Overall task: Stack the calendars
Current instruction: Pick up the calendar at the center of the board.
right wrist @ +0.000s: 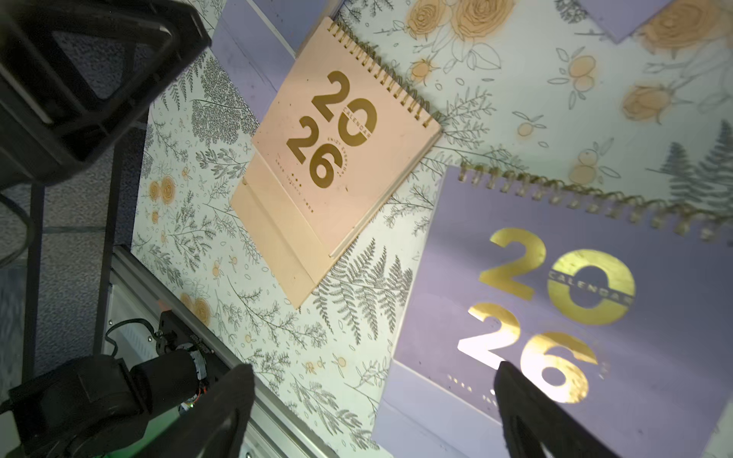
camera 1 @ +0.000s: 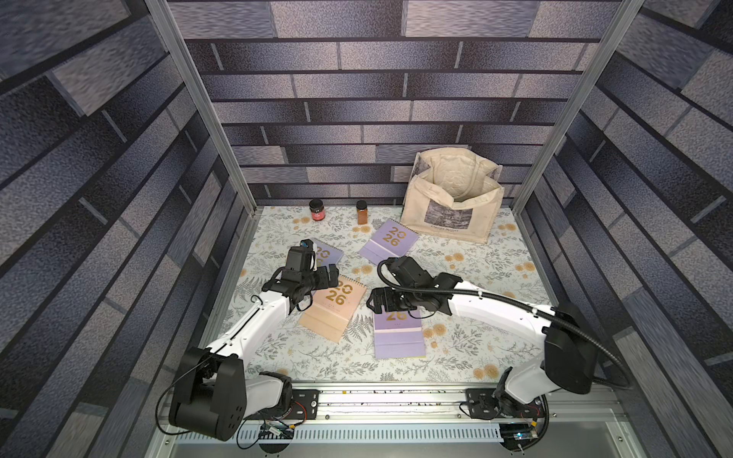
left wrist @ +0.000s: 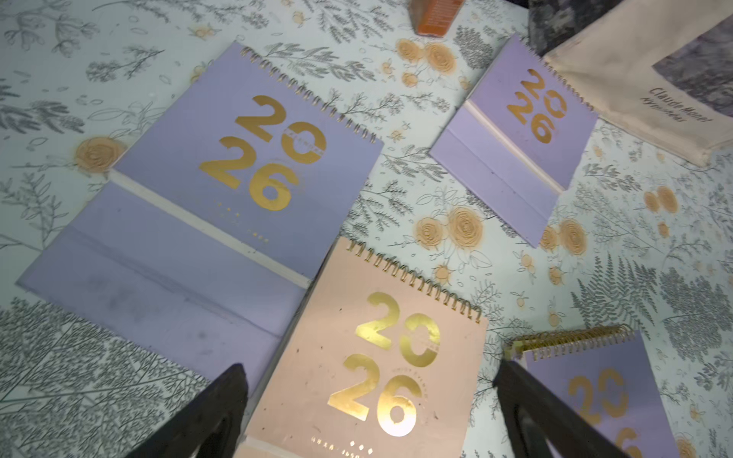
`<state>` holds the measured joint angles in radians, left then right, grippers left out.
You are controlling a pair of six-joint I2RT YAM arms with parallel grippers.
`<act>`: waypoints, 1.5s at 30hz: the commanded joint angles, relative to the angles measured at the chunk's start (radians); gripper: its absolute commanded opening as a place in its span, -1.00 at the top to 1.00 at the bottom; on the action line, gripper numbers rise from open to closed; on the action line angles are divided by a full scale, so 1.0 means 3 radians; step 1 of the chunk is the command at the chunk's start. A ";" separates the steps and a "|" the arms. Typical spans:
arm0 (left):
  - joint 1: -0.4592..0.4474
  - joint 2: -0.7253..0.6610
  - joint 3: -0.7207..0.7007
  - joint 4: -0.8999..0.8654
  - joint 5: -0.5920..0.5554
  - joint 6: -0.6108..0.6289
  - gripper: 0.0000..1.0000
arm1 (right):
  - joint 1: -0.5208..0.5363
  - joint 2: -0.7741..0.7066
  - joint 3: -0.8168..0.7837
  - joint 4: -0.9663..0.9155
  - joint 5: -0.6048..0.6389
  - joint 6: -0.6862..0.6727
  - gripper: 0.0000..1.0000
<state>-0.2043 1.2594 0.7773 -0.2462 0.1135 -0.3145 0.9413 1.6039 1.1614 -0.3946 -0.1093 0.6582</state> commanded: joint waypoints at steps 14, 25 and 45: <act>0.0385 0.0293 -0.0122 -0.0420 0.0336 -0.0244 -1.00 | 0.0336 0.1121 0.0709 0.0468 0.0311 0.0911 -0.90; 0.0401 0.0603 -0.0151 -0.0365 0.0334 -0.0269 -0.97 | 0.0272 0.1491 0.0956 0.0234 0.0288 0.1059 -0.91; 0.0303 0.0514 -0.0540 0.0222 0.1083 -0.0387 -0.91 | 0.0143 0.1644 0.0803 0.0512 -0.0005 0.1163 -0.88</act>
<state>-0.1055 1.4258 0.6613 -0.2050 0.3298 -0.3954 0.9939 2.0804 1.4479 -0.2573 -0.1024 0.9882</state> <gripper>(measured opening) 0.956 0.943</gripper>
